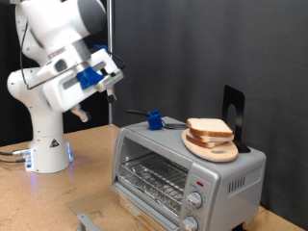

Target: Make a piece of toast with the oven

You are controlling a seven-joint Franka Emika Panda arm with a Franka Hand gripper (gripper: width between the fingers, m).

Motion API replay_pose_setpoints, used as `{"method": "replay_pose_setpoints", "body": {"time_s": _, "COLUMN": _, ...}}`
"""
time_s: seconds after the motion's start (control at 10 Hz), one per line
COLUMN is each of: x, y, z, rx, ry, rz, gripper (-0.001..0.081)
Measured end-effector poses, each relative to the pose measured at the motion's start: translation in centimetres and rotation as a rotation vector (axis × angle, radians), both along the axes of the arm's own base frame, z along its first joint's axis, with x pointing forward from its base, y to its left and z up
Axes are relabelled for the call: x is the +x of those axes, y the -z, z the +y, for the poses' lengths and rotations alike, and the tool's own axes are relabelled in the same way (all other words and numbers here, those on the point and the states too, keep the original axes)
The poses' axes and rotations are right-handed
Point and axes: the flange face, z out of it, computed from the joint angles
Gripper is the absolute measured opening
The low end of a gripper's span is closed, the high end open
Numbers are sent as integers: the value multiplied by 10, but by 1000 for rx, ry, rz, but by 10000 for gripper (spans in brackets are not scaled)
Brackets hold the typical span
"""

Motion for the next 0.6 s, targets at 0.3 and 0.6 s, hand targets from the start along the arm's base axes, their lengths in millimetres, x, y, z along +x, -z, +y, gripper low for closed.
{"method": "replay_pose_setpoints", "body": {"time_s": 0.3, "x": -7, "y": 2, "z": 12, "rx": 79, "ry": -131, "rz": 53, "gripper": 808}}
{"method": "replay_pose_setpoints", "body": {"time_s": 0.6, "x": -13, "y": -31, "z": 53, "rx": 45, "ry": -427, "rz": -135, "gripper": 808}}
